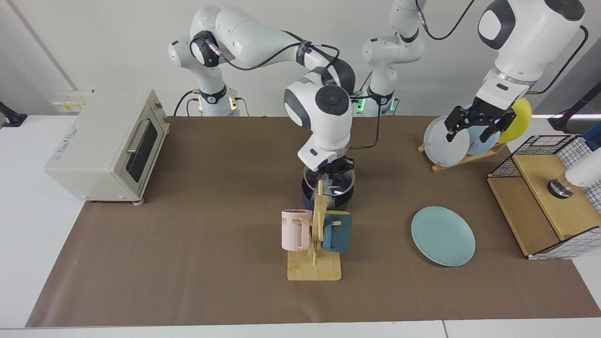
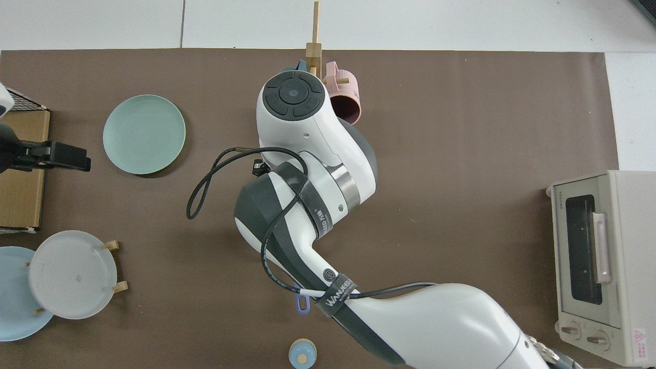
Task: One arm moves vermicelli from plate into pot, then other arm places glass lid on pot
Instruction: 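Lift the glass lid with the right gripper and carry it over the pot, then lower the glass lid onto the black pot and open the right gripper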
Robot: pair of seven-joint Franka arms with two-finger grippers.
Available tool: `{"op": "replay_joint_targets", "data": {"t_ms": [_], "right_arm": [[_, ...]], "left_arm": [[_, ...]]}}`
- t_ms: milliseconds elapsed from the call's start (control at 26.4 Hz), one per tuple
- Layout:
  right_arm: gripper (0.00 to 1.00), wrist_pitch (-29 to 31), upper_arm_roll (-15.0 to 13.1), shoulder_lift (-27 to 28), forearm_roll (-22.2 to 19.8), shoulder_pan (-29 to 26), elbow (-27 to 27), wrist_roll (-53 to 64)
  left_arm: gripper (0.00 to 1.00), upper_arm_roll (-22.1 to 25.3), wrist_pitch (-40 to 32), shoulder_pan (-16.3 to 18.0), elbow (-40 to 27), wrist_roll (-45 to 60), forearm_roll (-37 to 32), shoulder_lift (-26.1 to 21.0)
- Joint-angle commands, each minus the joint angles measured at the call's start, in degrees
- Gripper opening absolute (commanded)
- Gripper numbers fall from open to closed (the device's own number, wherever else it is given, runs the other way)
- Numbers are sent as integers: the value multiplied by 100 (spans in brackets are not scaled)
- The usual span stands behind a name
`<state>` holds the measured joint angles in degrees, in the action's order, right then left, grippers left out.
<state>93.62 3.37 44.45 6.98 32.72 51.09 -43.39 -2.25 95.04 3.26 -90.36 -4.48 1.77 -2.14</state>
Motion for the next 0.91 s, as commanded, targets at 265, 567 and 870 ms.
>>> {"op": "replay_joint_targets", "data": {"t_ms": [265,567,870], "right_arm": [[0,131,50,81,137,-20,-126,-196],[0,-282,41,-243,128,15,-100,-380],[0,-441,50,-498,76,261,5,-802]], "left_arm": [[100,23,85,-45,-166,8,-107,143],[100,23,85,-45,-166,8,-107,143],[100,23,85,-36,-166,8,-107,143]]}}
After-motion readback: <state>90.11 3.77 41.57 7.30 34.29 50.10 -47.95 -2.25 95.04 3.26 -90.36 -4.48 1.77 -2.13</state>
